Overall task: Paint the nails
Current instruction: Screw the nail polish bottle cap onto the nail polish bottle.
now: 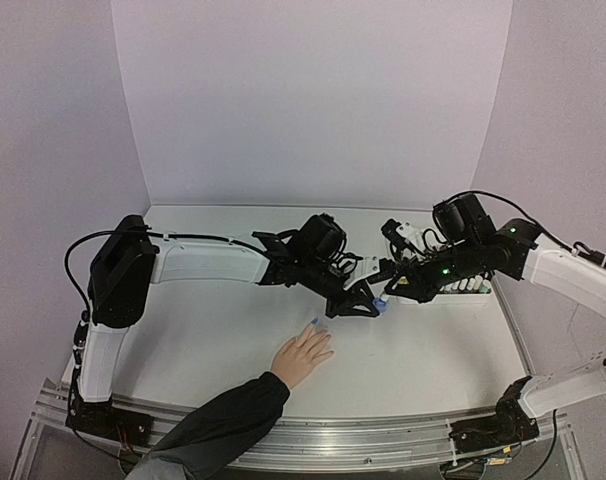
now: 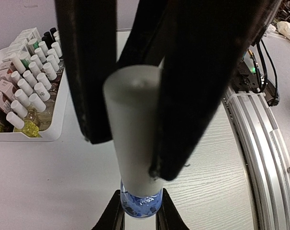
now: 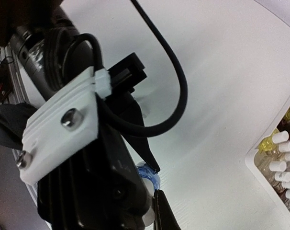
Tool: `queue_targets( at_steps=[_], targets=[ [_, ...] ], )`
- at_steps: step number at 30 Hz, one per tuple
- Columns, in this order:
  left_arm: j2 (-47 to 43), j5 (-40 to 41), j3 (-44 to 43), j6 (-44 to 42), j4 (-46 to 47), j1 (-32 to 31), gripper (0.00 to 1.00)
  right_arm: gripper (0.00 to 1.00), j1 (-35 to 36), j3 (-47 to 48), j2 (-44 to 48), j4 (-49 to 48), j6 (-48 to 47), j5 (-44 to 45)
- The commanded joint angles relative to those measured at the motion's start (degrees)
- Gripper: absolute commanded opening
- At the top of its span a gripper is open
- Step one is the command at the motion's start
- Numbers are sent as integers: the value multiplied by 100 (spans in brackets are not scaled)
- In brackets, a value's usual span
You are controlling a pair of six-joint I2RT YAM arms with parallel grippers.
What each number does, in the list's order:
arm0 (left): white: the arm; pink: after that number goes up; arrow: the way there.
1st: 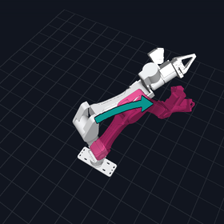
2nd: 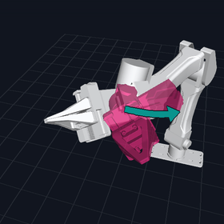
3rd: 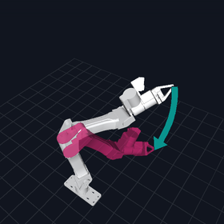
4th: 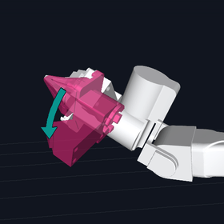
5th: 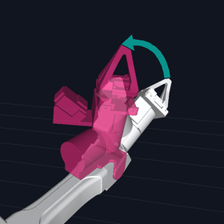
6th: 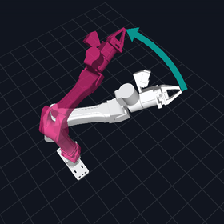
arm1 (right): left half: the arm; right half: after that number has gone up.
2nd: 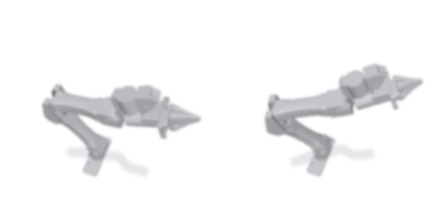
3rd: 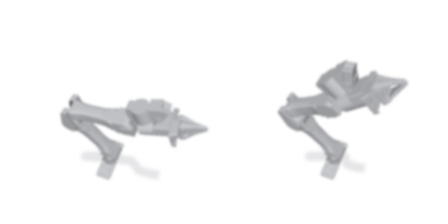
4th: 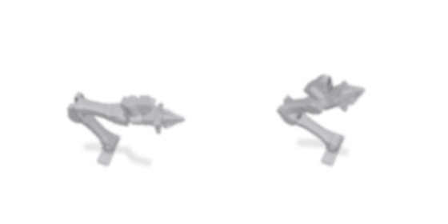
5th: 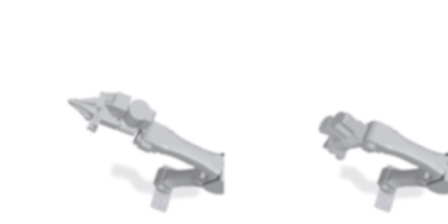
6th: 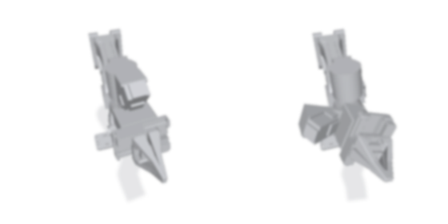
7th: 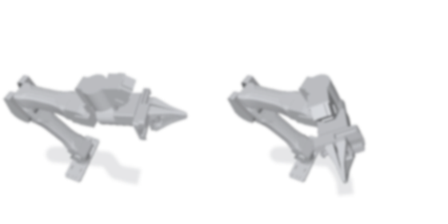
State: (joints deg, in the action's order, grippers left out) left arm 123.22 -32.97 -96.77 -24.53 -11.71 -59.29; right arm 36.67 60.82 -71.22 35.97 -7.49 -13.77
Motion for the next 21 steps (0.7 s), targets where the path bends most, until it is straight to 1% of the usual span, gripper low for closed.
queue_targets(
  at_steps=[1,3,6,8,11,15,21],
  targets=[
    [27,451,-445,85,800,22,0,1,173,84,23,-24,1287,542],
    [39,528,-474,75,827,23,0,1,174,82,35,-52,1724,788],
    [112,547,-556,77,791,14,0,1,193,217,-224,-48,2571,802],
    [140,575,-572,60,784,13,0,2,229,322,-361,-47,2946,840],
    [162,646,-562,-3,770,7,0,3,262,438,-433,-55,3271,990],
    [198,696,-580,-69,704,-7,0,4,272,718,-641,-34,3559,877],
    [255,918,-643,-125,657,-22,0,5,365,1157,-1016,296,4549,1038]
  ],
)
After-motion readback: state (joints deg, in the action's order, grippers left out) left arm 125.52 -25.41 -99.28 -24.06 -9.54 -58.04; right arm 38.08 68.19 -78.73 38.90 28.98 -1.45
